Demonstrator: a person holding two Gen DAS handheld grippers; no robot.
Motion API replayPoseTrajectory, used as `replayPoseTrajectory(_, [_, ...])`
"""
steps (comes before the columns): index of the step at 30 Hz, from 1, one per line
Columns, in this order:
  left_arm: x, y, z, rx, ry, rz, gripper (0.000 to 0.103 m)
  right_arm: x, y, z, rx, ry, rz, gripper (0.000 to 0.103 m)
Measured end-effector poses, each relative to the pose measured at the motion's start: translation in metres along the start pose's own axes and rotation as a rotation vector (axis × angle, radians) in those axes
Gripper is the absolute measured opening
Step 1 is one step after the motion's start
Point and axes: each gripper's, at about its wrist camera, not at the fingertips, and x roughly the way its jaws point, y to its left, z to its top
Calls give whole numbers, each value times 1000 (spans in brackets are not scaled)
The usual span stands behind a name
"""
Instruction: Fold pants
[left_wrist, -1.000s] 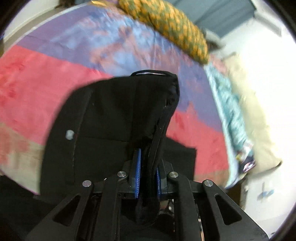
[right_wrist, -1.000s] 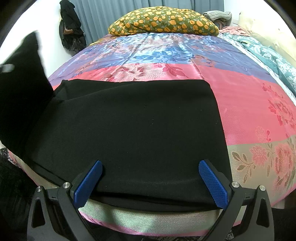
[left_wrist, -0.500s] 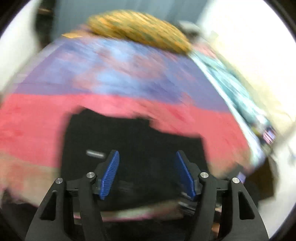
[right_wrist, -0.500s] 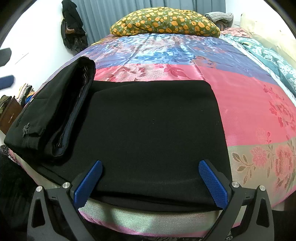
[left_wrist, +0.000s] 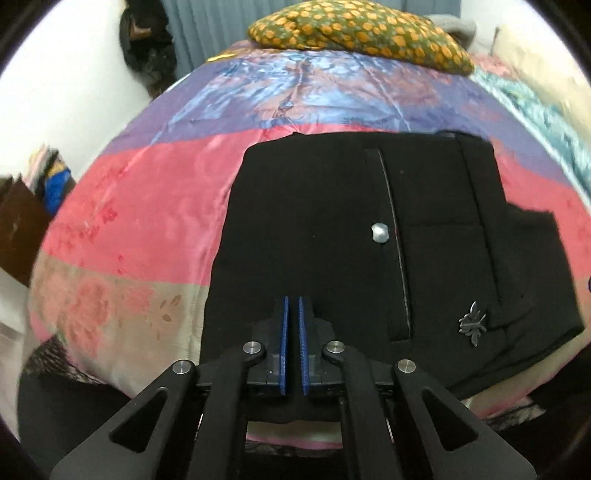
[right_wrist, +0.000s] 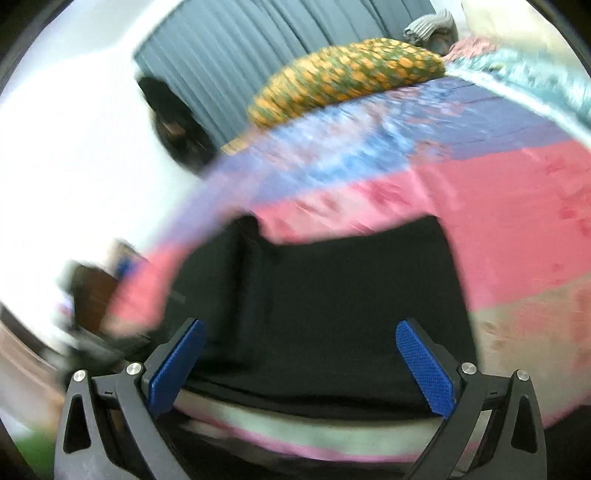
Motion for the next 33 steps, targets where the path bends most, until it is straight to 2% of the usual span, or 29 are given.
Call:
replayPoseTrajectory(2, [-2, 9, -5, -29, -14, -45, 3, 14, -4, 14, 94, 59, 180, 102])
replayPoseTrajectory(4, [-4, 12, -8, -46, -31, -81, 3, 37, -9, 23, 174, 143, 266, 102])
replayPoseTrajectory(6, [2, 14, -6, -62, -40, -113, 4, 68, -10, 29, 230, 246, 336, 95])
replayPoseTrajectory(8, [1, 18, -7, -87, -43, -145, 5, 95, -10, 30, 244, 326, 328, 84])
replayPoseTrajectory(10, [2, 22, -9, -108, -44, -169, 5, 114, -8, 29, 239, 372, 308, 81])
replayPoseTrajectory(16, [4, 22, -8, -107, -54, -182, 6, 149, 0, 26, 243, 453, 299, 80])
replayPoseTrajectory(19, [5, 23, -8, -110, -55, -187, 6, 160, 10, 26, 250, 477, 357, 79])
replayPoseTrajectory(23, [7, 27, -8, -128, -55, -199, 7, 161, 17, 29, 265, 445, 449, 80])
replayPoseTrajectory(25, [7, 26, -8, -131, -57, -203, 7, 160, 16, 26, 265, 454, 434, 79])
replayPoseTrajectory(27, [7, 24, -8, -119, -61, -193, 7, 160, 25, 22, 203, 493, 358, 79])
replayPoseTrajectory(30, [6, 22, -8, -108, -64, -183, 7, 171, 56, 14, 36, 547, 216, 65])
replayPoseTrajectory(32, [-1, 27, -5, -135, -65, -160, 8, 172, 64, 15, 16, 537, 188, 46])
replayPoseTrajectory(33, [-14, 39, -4, -196, -104, -116, 9, 171, 64, 16, 32, 527, 203, 40])
